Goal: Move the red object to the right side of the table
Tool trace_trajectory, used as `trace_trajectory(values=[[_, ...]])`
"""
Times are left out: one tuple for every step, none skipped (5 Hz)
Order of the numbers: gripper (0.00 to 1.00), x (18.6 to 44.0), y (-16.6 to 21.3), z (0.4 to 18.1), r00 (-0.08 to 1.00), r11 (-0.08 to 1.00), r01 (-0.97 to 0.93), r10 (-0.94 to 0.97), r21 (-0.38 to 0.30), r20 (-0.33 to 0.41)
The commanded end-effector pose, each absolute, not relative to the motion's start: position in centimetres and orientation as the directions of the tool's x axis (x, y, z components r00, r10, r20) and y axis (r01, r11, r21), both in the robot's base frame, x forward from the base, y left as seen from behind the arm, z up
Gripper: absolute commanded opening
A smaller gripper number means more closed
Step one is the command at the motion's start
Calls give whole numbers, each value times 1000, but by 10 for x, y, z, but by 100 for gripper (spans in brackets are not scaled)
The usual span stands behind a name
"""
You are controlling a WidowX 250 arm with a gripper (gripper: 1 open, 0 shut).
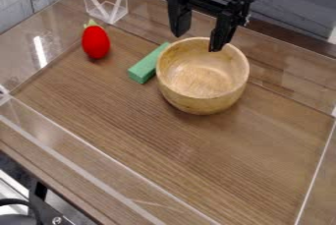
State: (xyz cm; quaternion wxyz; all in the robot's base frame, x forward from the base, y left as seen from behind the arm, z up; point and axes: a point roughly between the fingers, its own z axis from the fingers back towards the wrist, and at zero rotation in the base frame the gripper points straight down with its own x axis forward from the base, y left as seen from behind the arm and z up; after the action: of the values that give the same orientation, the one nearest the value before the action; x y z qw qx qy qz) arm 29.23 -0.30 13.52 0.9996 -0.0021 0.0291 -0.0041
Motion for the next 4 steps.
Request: trace_trajectory(values=[[100,293,13,121,997,1000,17,-17,-5,-75],[100,296,58,123,998,1000,27,-27,3,-52],[100,300,107,125,999,999,31,-31,14,-21],[100,301,144,126,1000,999,20,-20,26,-2]])
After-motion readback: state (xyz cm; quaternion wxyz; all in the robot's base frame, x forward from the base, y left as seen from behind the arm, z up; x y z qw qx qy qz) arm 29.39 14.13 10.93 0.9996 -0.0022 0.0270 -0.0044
